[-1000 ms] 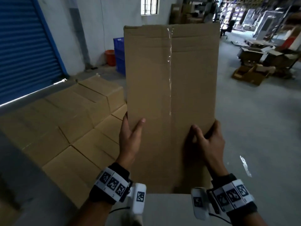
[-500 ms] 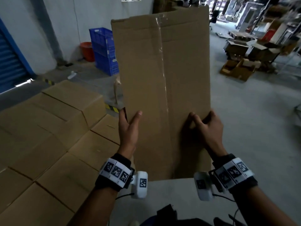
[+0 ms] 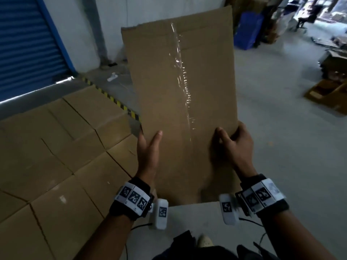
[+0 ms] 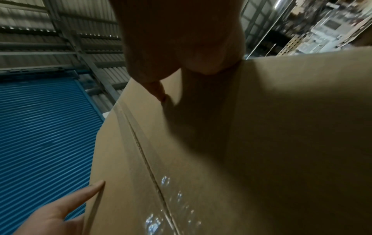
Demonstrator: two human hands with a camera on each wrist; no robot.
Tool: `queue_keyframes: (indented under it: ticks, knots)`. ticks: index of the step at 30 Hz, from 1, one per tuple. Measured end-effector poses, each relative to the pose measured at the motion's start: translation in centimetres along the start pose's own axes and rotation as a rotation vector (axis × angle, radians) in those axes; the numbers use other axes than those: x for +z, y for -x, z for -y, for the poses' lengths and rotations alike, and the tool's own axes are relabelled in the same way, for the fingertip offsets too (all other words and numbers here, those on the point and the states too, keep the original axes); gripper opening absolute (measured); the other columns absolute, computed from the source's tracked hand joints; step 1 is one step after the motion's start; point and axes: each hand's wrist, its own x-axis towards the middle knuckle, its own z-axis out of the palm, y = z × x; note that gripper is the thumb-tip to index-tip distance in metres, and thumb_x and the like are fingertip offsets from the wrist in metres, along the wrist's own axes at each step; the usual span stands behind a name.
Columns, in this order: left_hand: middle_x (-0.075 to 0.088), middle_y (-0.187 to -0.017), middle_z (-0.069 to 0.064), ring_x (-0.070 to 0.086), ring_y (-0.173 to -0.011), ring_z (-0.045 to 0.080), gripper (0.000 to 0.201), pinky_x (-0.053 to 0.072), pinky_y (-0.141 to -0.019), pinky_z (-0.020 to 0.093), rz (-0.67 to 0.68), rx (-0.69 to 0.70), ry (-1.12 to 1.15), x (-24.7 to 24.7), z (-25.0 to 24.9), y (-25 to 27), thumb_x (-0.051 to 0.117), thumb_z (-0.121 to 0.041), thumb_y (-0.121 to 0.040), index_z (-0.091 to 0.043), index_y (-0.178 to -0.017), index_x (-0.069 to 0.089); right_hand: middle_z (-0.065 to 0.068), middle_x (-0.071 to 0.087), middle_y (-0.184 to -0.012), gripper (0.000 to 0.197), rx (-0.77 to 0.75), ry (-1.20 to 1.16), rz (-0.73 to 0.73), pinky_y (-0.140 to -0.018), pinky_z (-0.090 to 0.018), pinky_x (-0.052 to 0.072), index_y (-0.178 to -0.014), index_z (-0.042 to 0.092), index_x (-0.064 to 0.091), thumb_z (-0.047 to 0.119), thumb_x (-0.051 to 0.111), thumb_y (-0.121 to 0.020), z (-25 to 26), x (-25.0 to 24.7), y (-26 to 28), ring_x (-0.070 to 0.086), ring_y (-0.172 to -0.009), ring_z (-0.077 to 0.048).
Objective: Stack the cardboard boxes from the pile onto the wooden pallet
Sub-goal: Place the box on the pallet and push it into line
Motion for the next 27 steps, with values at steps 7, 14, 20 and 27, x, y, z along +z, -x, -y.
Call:
queue_keyframes:
  ticks: [7,14,20,27]
  knots:
    - [0.060,-0.125,-0.016,0.056,-0.110,0.000,0.053,0.048,-0.092,0.026,-0.184,-0.170,-0.037,5.2,2.3,-3.0,0.063,-0.030,-0.098,-0.023,-0.147,0.045,0.006,0.066,-0.105,0.042,0.034,-0.017,0.253,-0.083,-0.040,0.058,-0.120,0.024,0.050,0.040,0.071,-0.087,-3.6,1.5,-11.1,0.065,-0.091,-0.012]
    - [0.036,-0.160,0.001,0.034,-0.146,0.022,0.060,0.029,-0.104,0.030,-0.383,-0.307,-0.031,2.7,5.8,-6.6,0.041,-0.049,-0.104,-0.020,-0.156,0.033,0.003,0.062,-0.102,0.039,0.098,0.016,0.502,-0.077,-0.035,0.054,-0.120,0.016,0.050,0.035,0.068,-0.090,-5.9,9.8,-15.3,0.061,-0.084,-0.009]
    - [0.059,-0.143,0.008,0.051,-0.136,0.032,0.087,0.036,-0.113,0.057,-0.439,-0.511,0.295,-2.9,10.9,-9.9,0.041,-0.088,-0.083,-0.026,-0.144,0.053,-0.001,0.063,-0.100,0.037,0.153,0.098,0.693,-0.080,-0.043,0.056,-0.120,0.018,0.047,0.034,0.066,-0.092,-8.0,18.8,-17.0,0.063,-0.086,-0.018]
    - [0.067,-0.126,0.015,0.059,-0.120,0.035,0.078,0.044,-0.105,0.050,-0.671,-0.712,0.637,-5.5,15.4,-11.6,0.029,-0.075,-0.096,-0.017,-0.140,0.058,-0.008,0.065,-0.104,0.046,0.225,0.266,0.854,-0.092,-0.051,0.051,-0.119,0.015,0.059,0.046,0.059,-0.085,-12.7,26.1,-17.3,0.062,-0.102,-0.034]
